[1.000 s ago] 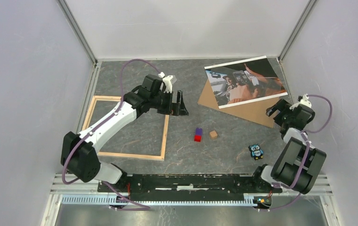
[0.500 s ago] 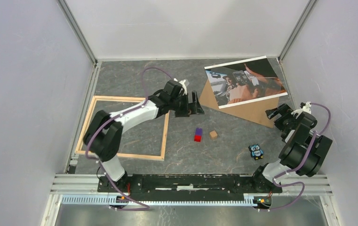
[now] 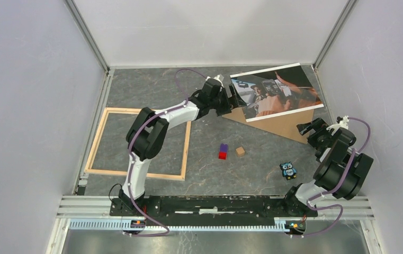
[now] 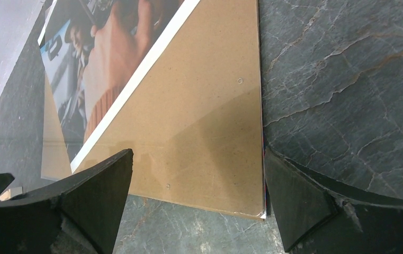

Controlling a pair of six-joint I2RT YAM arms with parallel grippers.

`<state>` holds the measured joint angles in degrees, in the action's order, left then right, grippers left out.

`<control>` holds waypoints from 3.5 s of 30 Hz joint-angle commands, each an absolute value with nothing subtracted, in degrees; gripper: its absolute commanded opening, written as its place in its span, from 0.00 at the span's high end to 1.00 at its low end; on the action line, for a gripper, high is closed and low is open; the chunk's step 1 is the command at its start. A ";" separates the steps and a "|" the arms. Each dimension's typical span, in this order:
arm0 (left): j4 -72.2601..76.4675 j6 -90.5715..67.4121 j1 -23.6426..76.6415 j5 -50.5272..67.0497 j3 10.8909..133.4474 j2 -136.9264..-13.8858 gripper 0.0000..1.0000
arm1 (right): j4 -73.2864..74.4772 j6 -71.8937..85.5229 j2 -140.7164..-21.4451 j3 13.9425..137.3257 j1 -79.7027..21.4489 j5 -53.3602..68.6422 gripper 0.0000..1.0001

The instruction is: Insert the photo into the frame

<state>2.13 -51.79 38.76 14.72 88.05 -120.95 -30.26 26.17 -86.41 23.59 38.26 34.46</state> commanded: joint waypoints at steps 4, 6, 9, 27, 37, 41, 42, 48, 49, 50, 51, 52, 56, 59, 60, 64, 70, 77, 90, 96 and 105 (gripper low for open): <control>-1.39 -55.23 38.94 12.39 96.47 -128.74 0.00 | -26.35 25.29 -84.46 23.13 38.54 35.13 0.02; -2.58 -55.49 38.95 12.60 98.02 -130.48 0.00 | -26.17 25.44 -84.07 23.13 38.56 35.79 0.02; -5.39 -55.76 38.94 13.02 100.28 -132.82 0.00 | -26.55 26.03 -83.74 23.12 38.82 37.60 0.02; -7.69 -55.99 38.96 13.94 100.39 -134.31 0.00 | -31.69 32.12 -80.86 21.68 39.14 43.00 0.02; -7.34 -55.99 38.94 14.85 101.13 -134.30 0.00 | -66.96 58.24 -95.70 15.67 39.73 52.77 0.19; -7.37 -56.05 38.94 15.11 101.34 -134.86 0.00 | -86.09 69.31 -101.70 13.85 39.56 54.25 0.27; -7.33 -56.14 38.94 15.27 101.45 -135.19 0.00 | -89.64 71.92 -103.25 13.70 39.53 54.46 0.29; -7.04 -57.07 39.03 16.43 101.33 -136.53 0.00 | -100.88 78.66 -107.51 13.84 37.69 54.67 0.31; -6.87 -57.25 39.02 16.55 101.05 -136.59 0.00 | -99.73 78.06 -107.09 13.98 37.18 54.59 0.31; -6.56 -57.54 39.02 16.73 100.63 -136.59 0.00 | -97.53 76.70 -106.42 14.29 36.73 54.51 0.31; -5.98 -57.76 39.02 16.94 100.14 -136.50 0.00 | -93.81 74.75 -105.29 14.58 36.25 54.29 0.31; -5.37 -57.91 39.02 17.20 99.68 -136.39 0.00 | -89.55 71.73 -103.80 14.91 35.91 54.04 0.31; -4.68 -57.45 39.04 17.39 98.96 -135.77 0.00 | -65.57 56.88 -97.14 17.04 35.49 50.17 0.31; -4.69 -56.80 39.02 17.58 98.97 -135.43 0.00 | -52.45 49.28 -94.09 19.45 35.45 47.42 0.33; -4.72 -56.62 39.02 17.59 99.03 -135.29 0.00 | -51.38 49.00 -93.60 19.80 35.46 46.97 0.34; -4.87 -55.84 39.02 17.56 99.15 -135.03 0.00 | -51.04 49.58 -93.37 20.54 35.50 46.76 0.44; -6.77 -53.44 39.02 16.61 99.95 -134.26 0.00 | -46.25 46.55 -92.99 22.48 35.49 45.82 0.49; -13.56 -47.51 39.03 14.86 104.88 -130.69 0.00 | -40.11 42.48 -90.26 23.69 35.43 43.34 0.91; -25.57 -38.56 39.11 10.76 100.34 -106.72 0.00 | -15.54 31.10 -70.24 30.33 34.99 36.31 1.00; -27.37 -37.75 39.02 -3.28 79.04 -92.70 0.00 | -5.87 25.82 -64.46 36.91 31.98 36.55 1.00; -21.71 -44.70 37.97 -10.65 54.21 -81.20 0.00 | -0.13 25.25 -59.15 43.62 29.04 37.41 1.00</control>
<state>-24.03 -41.54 38.26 -5.08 58.19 -84.25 -1.52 26.52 -62.04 40.34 30.17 37.19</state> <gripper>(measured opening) 0.997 0.009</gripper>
